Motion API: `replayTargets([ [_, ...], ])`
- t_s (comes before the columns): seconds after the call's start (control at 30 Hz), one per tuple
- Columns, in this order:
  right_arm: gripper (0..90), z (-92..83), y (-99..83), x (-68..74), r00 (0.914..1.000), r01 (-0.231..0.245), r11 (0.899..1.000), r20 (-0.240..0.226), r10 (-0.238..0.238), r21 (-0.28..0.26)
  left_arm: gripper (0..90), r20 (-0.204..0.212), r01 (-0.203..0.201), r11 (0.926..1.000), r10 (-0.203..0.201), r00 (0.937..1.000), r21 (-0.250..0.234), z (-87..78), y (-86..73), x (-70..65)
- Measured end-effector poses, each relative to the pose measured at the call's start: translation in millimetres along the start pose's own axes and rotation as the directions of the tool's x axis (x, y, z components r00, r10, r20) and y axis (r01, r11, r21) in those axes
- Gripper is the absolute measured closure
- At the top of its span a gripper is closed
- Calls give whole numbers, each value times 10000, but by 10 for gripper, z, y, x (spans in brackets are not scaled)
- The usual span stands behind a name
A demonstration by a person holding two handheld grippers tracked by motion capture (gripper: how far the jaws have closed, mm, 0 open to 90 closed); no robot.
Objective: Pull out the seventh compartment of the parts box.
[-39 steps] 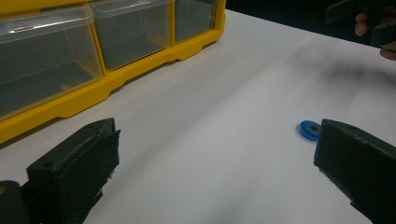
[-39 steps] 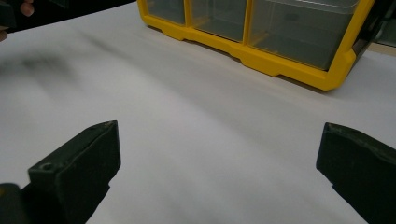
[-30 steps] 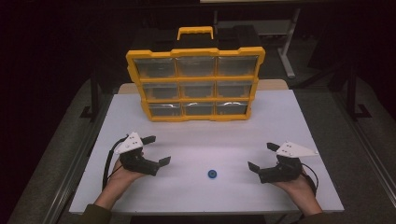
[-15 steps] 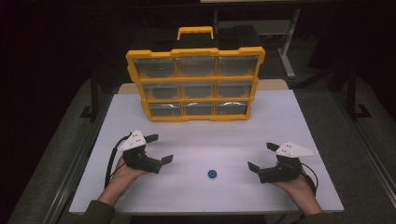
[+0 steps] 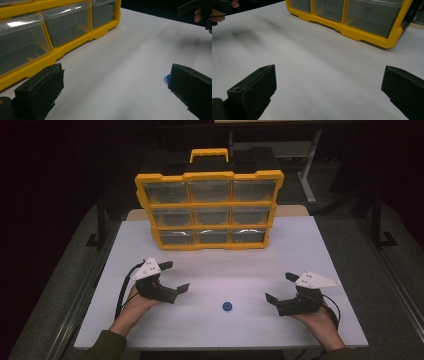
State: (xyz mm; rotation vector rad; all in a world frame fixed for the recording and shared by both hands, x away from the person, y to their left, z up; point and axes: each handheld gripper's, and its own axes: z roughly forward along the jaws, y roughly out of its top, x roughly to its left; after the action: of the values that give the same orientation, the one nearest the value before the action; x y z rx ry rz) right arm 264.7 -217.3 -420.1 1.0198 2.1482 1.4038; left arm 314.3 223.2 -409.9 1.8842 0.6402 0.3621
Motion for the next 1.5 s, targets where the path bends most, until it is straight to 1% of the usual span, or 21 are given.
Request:
replayTargets([
  [0.17, 0, 0, -1, -2, 10000, 5, 10000, 2, -5, -14, 0, -25, -25, 10000, 24, 10000, -69, 44, 16, -9],
  [0.2, 0, -1, -1, -2, 10000, -3, 10000, 5, 3, -20, 0, -4, -69, 10000, 69, 10000, -50, 51, 16, -7],
  [0.37, 0, 0, -1, 0, 10000, -3, 10000, -3, 3, -11, 0, 33, -30, 10000, 29, 10000, 25, 77, 34, -5],
  [0.4, 0, 0, 0, 0, 10000, 3, 10000, -7, -3, -7, 0, -19, -131, 9999, 131, 9999, 37, 80, 41, 0],
  [0.6, 0, 2, 1, 1, 10000, 15, 10000, -15, -15, -13, 0, -39, -215, 9997, 214, 9998, -106, 127, 79, -8],
  [0.67, 0, 2, 0, 1, 10000, 16, 10000, -11, -16, -18, 0, -35, -247, 9997, 247, 9997, -89, 142, 87, -7],
  [0.7, 0, 1, 0, 1, 10000, 16, 10000, -7, -16, -34, 0, -14, -210, 9997, 210, 9998, -123, 154, 92, -12],
  [0.87, 0, 0, -1, 2, 10000, 25, 10000, -20, -25, -35, 0, -58, -398, 9991, 397, 9992, -168, 200, 126, -21],
  [0.9, 0, 0, -1, 1, 10000, 23, 10000, -19, -23, -33, 0, -66, -358, 9990, 356, 9993, -283, 211, 132, -24],
  [0.97, 0, 1, -1, 2, 10000, 4, 10000, -15, -4, -16, 0, -87, -428, 9988, 426, 9991, -257, 222, 144, -20],
  [1.17, 0, 6, -1, 3, 10000, 0, 10000, -25, 0, 7, 0, -53, -376, 9988, 374, 9993, -321, 272, 175, -35],
  [1.3, 0, 5, -1, 3, 10000, -3, 10000, -25, 3, 3, 0, -60, -481, 9985, 480, 9988, -267, 305, 193, -34],
  [1.37, 0, 6, -1, 3, 10000, -8, 10000, -21, 8, 3, 0, -57, -400, 9988, 399, 9992, -297, 321, 199, -35],
  [1.4, 0, 5, -1, 3, 10000, -5, 10000, -21, 5, 6, 0, -54, -415, 9986, 414, 9991, -331, 332, 203, -33],
  [1.43, 0, 5, -1, 2, 10000, 15, 10000, -20, -15, -3, 0, -79, -484, 9985, 482, 9988, -264, 337, 207, -29],
  [1.5, 0, 5, -1, 3, 10000, 22, 10000, -18, -22, -9, 0, -85, -415, 9986, 412, 9991, -341, 359, 208, -35],
])
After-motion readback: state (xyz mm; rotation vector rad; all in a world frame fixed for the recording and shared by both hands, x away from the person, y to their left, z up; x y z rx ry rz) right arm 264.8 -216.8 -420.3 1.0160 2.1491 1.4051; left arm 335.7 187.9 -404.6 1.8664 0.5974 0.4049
